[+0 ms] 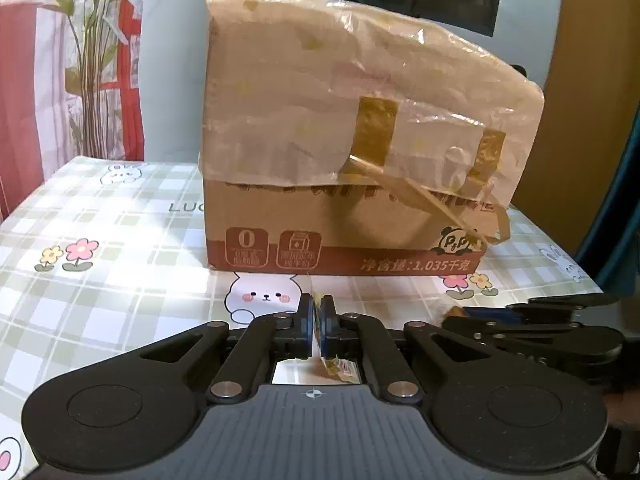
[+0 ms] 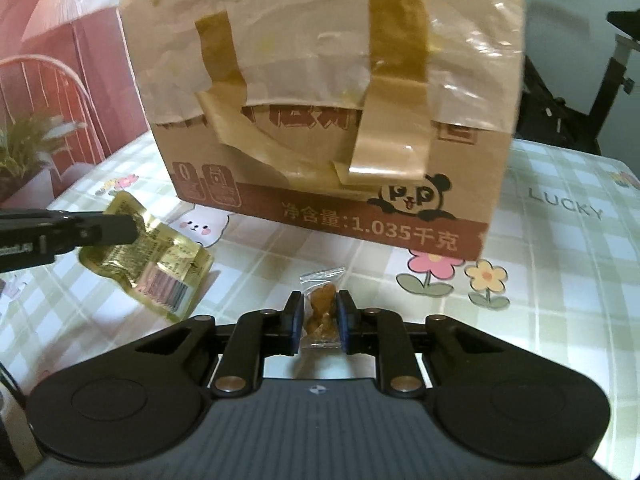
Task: Organize snacks
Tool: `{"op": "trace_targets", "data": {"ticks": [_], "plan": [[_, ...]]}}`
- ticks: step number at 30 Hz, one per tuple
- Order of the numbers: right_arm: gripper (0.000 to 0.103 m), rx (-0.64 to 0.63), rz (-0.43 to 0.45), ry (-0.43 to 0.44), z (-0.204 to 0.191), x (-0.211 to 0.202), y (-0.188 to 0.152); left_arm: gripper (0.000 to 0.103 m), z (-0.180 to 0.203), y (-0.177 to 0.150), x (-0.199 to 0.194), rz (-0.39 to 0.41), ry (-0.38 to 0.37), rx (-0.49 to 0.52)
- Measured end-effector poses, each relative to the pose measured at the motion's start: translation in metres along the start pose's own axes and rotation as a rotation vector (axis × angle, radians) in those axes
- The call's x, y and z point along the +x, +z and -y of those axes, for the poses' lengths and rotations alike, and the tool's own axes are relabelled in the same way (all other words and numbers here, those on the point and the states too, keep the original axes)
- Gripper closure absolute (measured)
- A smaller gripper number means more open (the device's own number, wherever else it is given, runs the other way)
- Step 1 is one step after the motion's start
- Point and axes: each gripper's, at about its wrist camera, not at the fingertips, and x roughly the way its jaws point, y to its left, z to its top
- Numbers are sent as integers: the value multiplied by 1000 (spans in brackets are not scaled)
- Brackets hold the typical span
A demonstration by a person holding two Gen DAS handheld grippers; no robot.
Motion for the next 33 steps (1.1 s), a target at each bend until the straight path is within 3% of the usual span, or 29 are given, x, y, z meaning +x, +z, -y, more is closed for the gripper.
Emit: {"op": "trace_targets", "data": {"ticks": [15, 21, 25, 30, 33], "plan": [[84, -23, 187, 24, -12, -69, 7, 99, -1, 18, -34, 81, -11, 17], [84, -25, 159, 28, -13, -64, 1, 99, -12, 8, -22, 23, 0, -22], [84, -10, 137, 33, -12, -58, -5, 97, -11, 7, -3, -41, -57, 12], [84, -2, 123, 34, -11, -55, -8, 74, -23, 5, 40, -99, -71, 30], [84, 6, 109, 36, -9, -53, -12, 74, -31, 3, 63, -137, -62, 34]]}}
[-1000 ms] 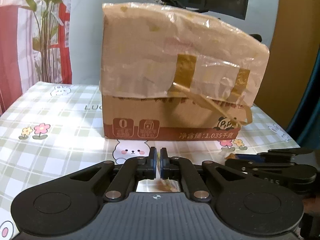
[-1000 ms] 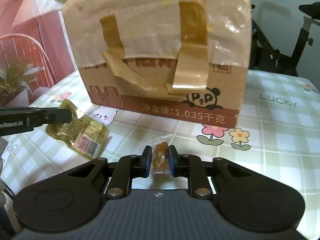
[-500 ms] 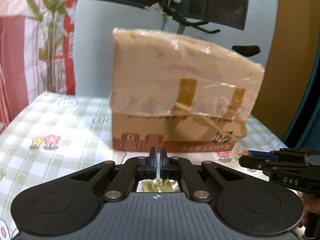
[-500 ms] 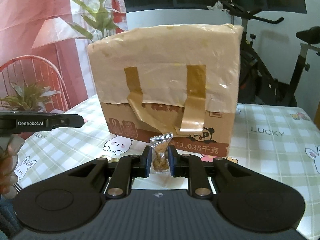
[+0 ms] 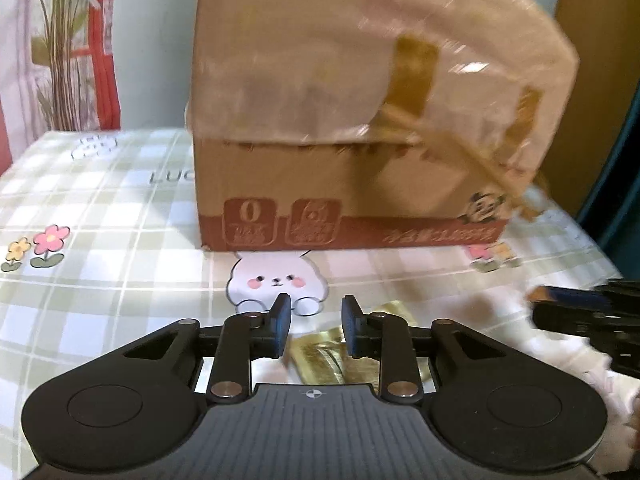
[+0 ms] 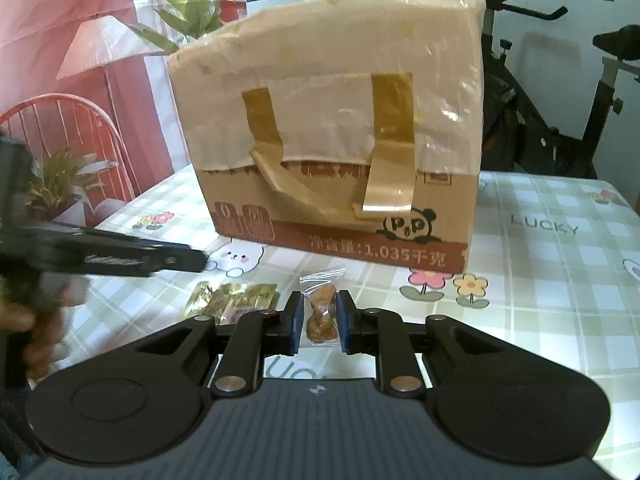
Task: Organize snacks
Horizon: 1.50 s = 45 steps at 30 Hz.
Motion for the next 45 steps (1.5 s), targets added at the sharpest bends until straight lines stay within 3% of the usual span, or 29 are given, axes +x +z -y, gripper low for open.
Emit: {"op": "trace_targets", "data": {"ticks": [3, 8, 17, 20, 23, 25, 27, 30, 36, 41, 44, 45], "plan": [[84, 8, -10, -1, 3, 2, -2, 74, -8, -3, 10, -21, -27, -25], [84, 15, -10, 0, 4, 2, -2, 69, -13, -16, -3, -29, -118, -83], [84, 21, -19, 13, 4, 7, -4, 60, -10, -42, -28, -81, -193, -134], [84, 24, -17, 14, 5, 6, -5, 58, 4, -44, -31, -109, -255, -89], [84, 28, -15, 13, 5, 6, -5, 51, 15, -40, -39, -84, -205, -2], [84, 29, -12, 12, 5, 5, -5, 38, 20, -36, -42, -45, -143, 55], [84, 29, -10, 12, 5, 4, -5, 33, 22, -31, -41, -26, -109, 94], [84, 30, -11, 13, 5, 5, -5, 26, 27, -27, -32, -25, -94, 153], [84, 27, -16, 13, 5, 6, -5, 25, 37, -27, -6, -72, -107, 273], [84, 28, -22, 8, 6, 7, -5, 14, 40, -30, 2, -63, -82, 301], [84, 27, -21, 6, 6, 6, -5, 22, 37, -29, 2, -55, -68, 276], [84, 28, -21, 6, 6, 6, -5, 29, 36, -29, 1, -52, -59, 266]]}}
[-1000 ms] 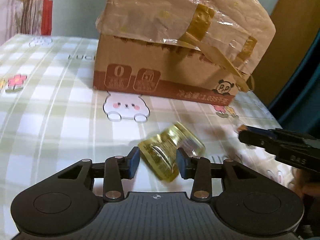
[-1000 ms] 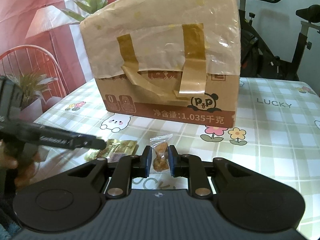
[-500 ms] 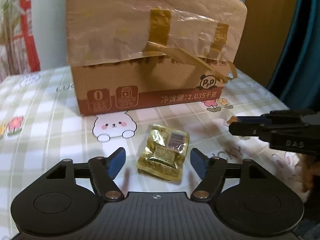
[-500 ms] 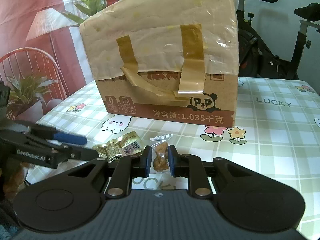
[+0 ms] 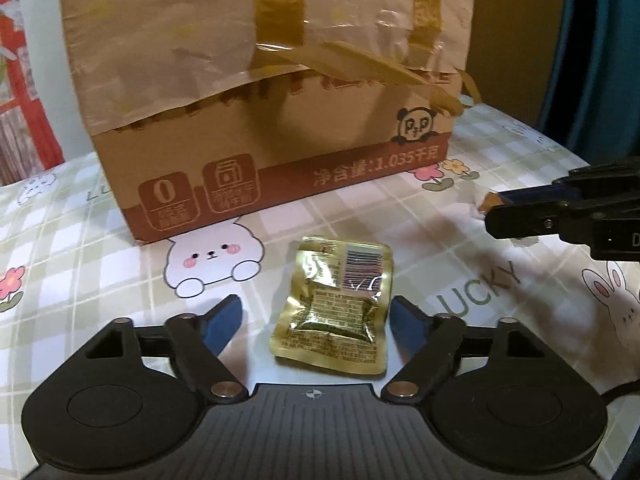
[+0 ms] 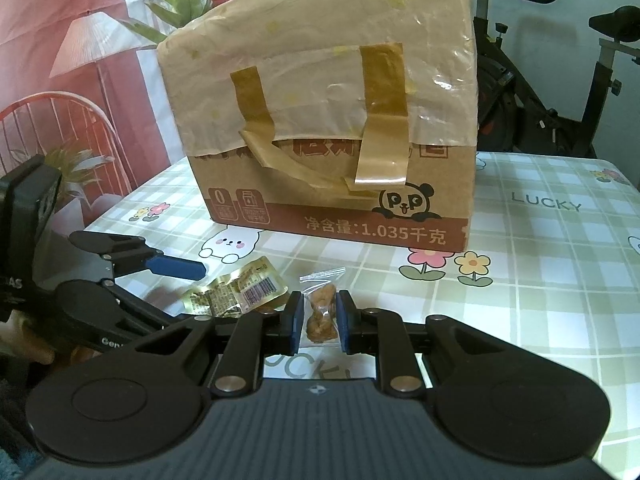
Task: Organize snacks
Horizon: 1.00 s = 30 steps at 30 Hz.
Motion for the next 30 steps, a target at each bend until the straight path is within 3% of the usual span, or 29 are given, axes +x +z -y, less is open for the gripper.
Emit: {"op": "trace_targets", "data": {"ticks": [1, 4, 13, 30], "plan": [[84, 0, 0, 0, 0, 0, 0, 40, -1, 0, -2, 3, 16, -9], [84, 0, 1, 0, 0, 0, 0, 48, -13, 0, -6, 14, 11, -88], [84, -5, 10, 0, -1, -4, 2, 56, -24, -7, -25, 37, 55, -171], [84, -45, 40, 21, -14, -11, 9, 56, -22, -1, -77, 150, 80, -205]]}}
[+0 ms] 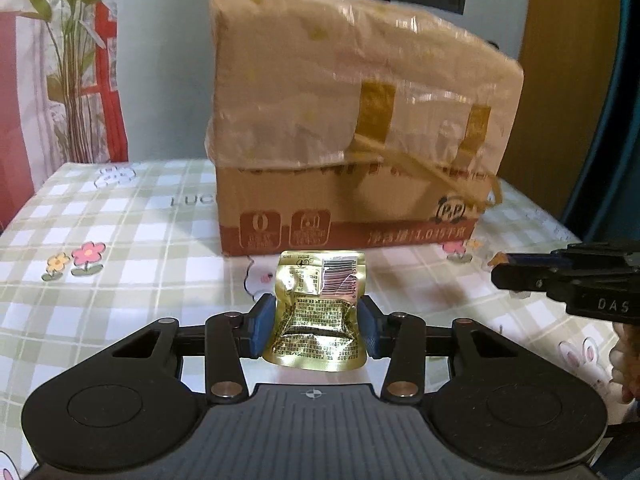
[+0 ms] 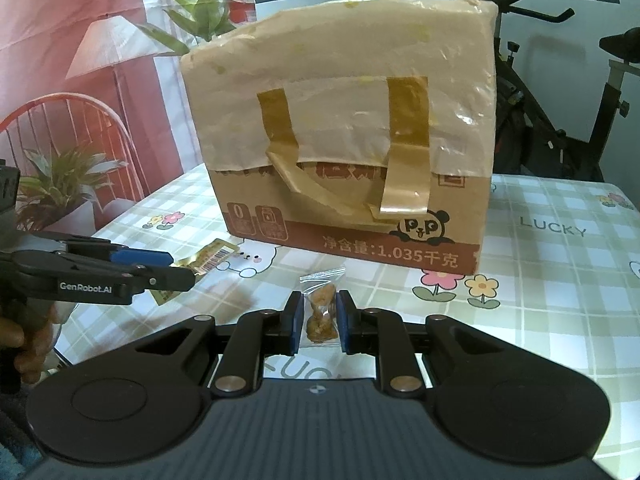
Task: Organize snacks
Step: 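Carry the held jerky packet and dried-fruit bag over the lined box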
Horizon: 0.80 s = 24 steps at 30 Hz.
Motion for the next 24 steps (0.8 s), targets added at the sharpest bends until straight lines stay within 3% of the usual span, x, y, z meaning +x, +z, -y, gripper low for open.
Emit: {"op": "trace_targets", "data": {"ticks": [11, 19, 24], "plan": [[84, -86, 112, 58, -23, -25, 30, 56, 4, 48, -42, 158, -23, 8], [84, -116, 279, 72, -13, -44, 108, 56, 13, 136, -55, 332, -30, 52], [84, -120, 315, 30, 8, -27, 164, 55, 25, 189, -26, 350, -30, 84]]}}
